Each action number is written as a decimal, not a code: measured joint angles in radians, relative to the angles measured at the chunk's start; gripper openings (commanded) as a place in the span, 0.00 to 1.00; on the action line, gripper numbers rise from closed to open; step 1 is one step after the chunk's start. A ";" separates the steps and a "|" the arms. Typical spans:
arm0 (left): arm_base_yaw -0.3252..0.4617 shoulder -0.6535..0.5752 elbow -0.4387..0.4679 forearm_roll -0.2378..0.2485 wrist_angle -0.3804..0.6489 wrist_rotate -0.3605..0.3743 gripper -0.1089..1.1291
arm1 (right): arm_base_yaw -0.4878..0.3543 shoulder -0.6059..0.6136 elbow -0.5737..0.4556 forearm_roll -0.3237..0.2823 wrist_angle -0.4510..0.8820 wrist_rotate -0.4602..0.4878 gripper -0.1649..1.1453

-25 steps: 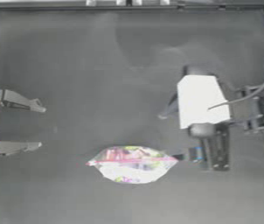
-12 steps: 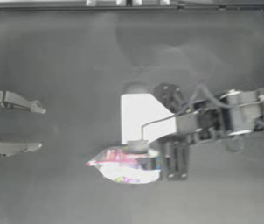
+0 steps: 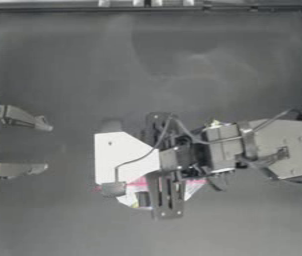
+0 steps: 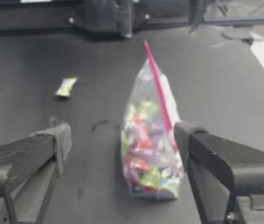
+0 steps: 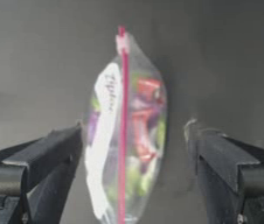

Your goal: Put candy in bag

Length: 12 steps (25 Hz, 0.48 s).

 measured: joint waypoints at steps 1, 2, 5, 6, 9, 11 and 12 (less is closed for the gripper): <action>0.000 -0.002 0.002 -0.002 0.000 0.000 0.90 | 0.000 0.011 -0.014 -0.002 0.008 -0.003 0.87; 0.000 -0.002 0.003 0.000 0.000 -0.002 0.90 | 0.002 0.026 -0.028 -0.005 0.015 -0.003 0.87; 0.000 -0.002 0.009 -0.002 -0.002 -0.003 0.90 | 0.002 0.064 -0.067 -0.011 0.029 -0.005 0.87; 0.000 -0.002 0.011 -0.002 -0.003 -0.003 0.90 | 0.002 0.075 -0.081 -0.012 0.034 -0.005 0.87; 0.000 -0.002 0.012 -0.003 -0.003 -0.003 0.90 | 0.005 0.114 -0.121 -0.014 0.043 -0.009 0.87; 0.000 0.000 0.015 -0.003 -0.005 -0.003 0.90 | 0.008 0.138 -0.152 -0.018 0.058 -0.025 0.87; 0.000 0.000 0.017 -0.005 -0.005 -0.003 0.90 | 0.011 0.156 -0.170 -0.020 0.067 -0.031 0.87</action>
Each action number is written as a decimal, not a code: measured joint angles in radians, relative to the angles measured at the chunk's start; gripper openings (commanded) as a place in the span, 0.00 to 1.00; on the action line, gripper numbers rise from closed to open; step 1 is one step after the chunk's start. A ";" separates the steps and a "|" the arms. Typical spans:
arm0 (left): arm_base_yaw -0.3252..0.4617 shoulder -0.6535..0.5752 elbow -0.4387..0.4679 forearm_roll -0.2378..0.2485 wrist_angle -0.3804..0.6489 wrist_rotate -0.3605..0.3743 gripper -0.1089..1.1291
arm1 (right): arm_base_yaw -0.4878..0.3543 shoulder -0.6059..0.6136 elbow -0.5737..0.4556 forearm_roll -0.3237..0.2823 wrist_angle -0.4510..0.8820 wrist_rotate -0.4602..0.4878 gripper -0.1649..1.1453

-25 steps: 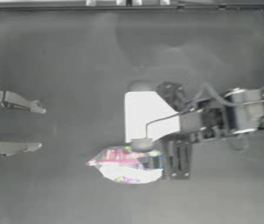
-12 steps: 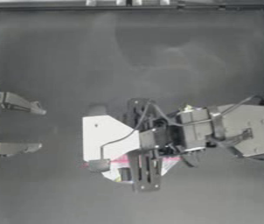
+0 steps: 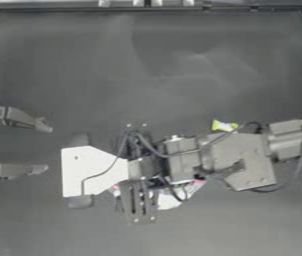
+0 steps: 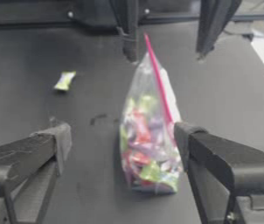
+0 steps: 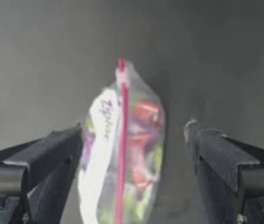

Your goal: Put candy in bag

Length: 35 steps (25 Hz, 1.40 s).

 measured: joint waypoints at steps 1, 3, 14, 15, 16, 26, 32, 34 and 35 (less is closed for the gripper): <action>0.000 0.000 0.002 0.000 0.000 0.000 0.90 | 0.003 0.018 -0.020 -0.002 0.009 -0.006 0.87; 0.000 -0.002 0.003 0.000 -0.003 0.000 0.90 | 0.009 0.051 -0.054 -0.005 0.031 -0.015 0.87; 0.000 -0.002 0.029 -0.009 -0.021 -0.003 0.90 | 0.017 0.152 -0.170 -0.012 0.089 -0.058 0.87; 0.002 -0.002 0.031 -0.011 -0.023 -0.003 0.90 | 0.017 0.156 -0.172 -0.014 0.089 -0.058 0.87; 0.000 0.000 0.032 -0.009 -0.025 -0.003 0.90 | 0.014 0.161 -0.172 -0.017 0.091 -0.060 0.87; 0.000 -0.002 0.032 -0.011 -0.026 -0.003 0.90 | -0.002 0.176 -0.170 -0.037 0.083 -0.060 0.87; -0.003 -0.002 0.032 -0.011 -0.028 -0.003 0.90 | -0.011 0.179 -0.149 -0.040 0.051 -0.060 0.87; -0.005 -0.002 0.032 -0.011 -0.026 -0.003 0.90 | -0.012 0.179 -0.144 -0.040 0.046 -0.060 0.87; -0.005 -0.002 0.032 -0.011 -0.026 -0.003 0.90 | -0.012 0.179 -0.143 -0.041 0.044 -0.058 0.87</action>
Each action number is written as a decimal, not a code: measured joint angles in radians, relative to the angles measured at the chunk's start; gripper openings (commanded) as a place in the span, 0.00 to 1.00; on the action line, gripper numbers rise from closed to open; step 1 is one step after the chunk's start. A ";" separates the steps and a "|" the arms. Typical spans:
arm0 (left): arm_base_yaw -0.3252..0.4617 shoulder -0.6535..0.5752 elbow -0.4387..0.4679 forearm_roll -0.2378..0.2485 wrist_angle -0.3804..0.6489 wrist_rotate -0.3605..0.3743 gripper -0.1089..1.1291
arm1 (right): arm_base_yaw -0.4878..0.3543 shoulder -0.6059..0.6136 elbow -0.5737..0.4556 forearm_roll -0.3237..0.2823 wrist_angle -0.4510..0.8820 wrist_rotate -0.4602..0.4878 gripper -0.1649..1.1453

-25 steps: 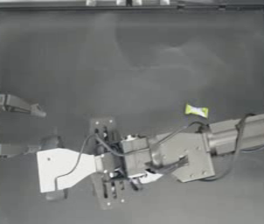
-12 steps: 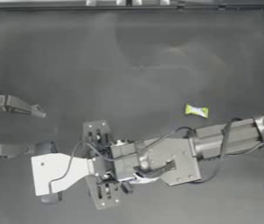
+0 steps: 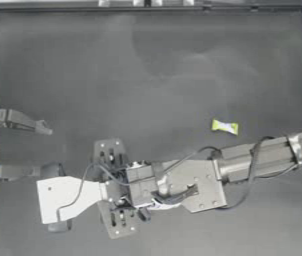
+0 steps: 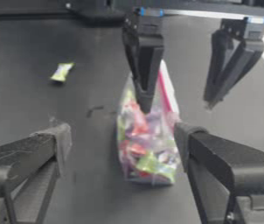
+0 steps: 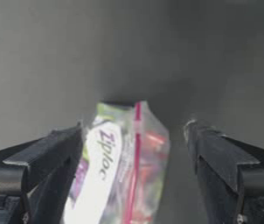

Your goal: Put candy in bag

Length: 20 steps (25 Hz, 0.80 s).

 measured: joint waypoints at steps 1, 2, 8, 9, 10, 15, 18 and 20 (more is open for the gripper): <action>0.000 0.000 0.000 0.000 -0.002 0.000 0.90 | 0.000 0.000 0.002 0.002 -0.002 0.000 0.87; 0.000 0.000 0.000 0.000 0.000 0.000 0.90 | 0.000 0.000 0.002 0.000 -0.003 0.000 0.87; 0.000 0.002 0.000 -0.003 -0.002 0.000 0.90 | -0.005 0.011 0.014 0.000 -0.011 0.000 0.86; 0.000 0.002 0.000 -0.003 0.000 0.000 0.90 | -0.005 0.011 0.015 0.000 -0.012 0.000 0.85; -0.002 0.000 0.000 -0.005 0.000 0.000 0.90 | -0.006 0.011 0.017 0.000 -0.014 0.000 0.84; -0.003 0.002 0.000 -0.005 -0.002 0.000 0.90 | -0.008 0.011 0.020 -0.002 -0.018 -0.002 0.77; -0.003 0.002 0.002 -0.005 -0.002 0.000 0.90 | -0.009 0.011 0.020 -0.002 -0.020 -0.002 0.75; -0.003 0.000 0.002 -0.005 -0.002 0.000 0.90 | -0.008 0.011 0.020 -0.003 -0.021 -0.002 0.75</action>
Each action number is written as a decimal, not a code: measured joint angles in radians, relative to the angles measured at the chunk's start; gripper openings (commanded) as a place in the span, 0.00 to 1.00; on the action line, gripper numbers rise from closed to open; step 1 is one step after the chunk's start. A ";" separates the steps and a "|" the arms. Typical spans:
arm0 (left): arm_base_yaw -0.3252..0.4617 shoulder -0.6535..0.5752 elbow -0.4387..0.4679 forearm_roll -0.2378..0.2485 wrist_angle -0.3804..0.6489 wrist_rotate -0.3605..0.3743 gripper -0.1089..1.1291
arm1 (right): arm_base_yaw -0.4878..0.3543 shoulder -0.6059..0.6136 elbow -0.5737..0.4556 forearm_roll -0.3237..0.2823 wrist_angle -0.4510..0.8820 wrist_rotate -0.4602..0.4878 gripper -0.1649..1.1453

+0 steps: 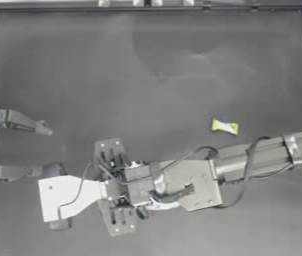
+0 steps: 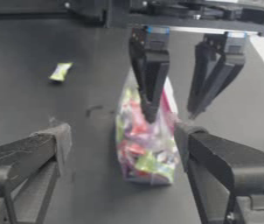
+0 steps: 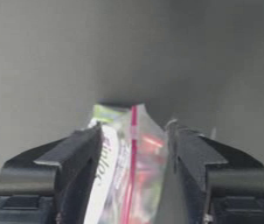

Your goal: Put candy in bag

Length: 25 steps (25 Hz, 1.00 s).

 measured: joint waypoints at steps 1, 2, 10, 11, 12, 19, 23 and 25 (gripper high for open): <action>0.000 0.000 0.000 0.000 0.000 0.000 0.90 | 0.000 0.000 0.000 0.000 -0.002 0.000 0.75; 0.000 0.002 0.000 0.000 0.002 0.000 0.90 | -0.002 0.002 0.000 0.000 -0.002 0.002 0.75; 0.000 0.002 -0.002 0.000 0.002 0.000 0.90 | -0.002 0.014 0.000 0.000 -0.003 0.000 0.74; 0.000 0.000 0.002 -0.002 0.000 0.000 0.90 | -0.002 0.014 0.000 0.000 -0.003 0.000 0.73; 0.000 0.002 0.003 -0.002 0.000 -0.002 0.90 | -0.002 0.014 0.000 0.000 -0.003 0.000 0.73; 0.000 0.000 0.003 -0.002 0.000 0.000 0.90 | -0.002 0.015 0.000 0.000 -0.002 0.000 0.64; 0.000 0.002 0.003 -0.003 0.002 -0.002 0.90 | -0.002 0.014 -0.002 0.000 -0.003 0.000 0.63; 0.000 0.002 0.005 -0.002 0.000 -0.002 0.90 | -0.003 0.014 -0.002 0.002 -0.003 0.000 0.62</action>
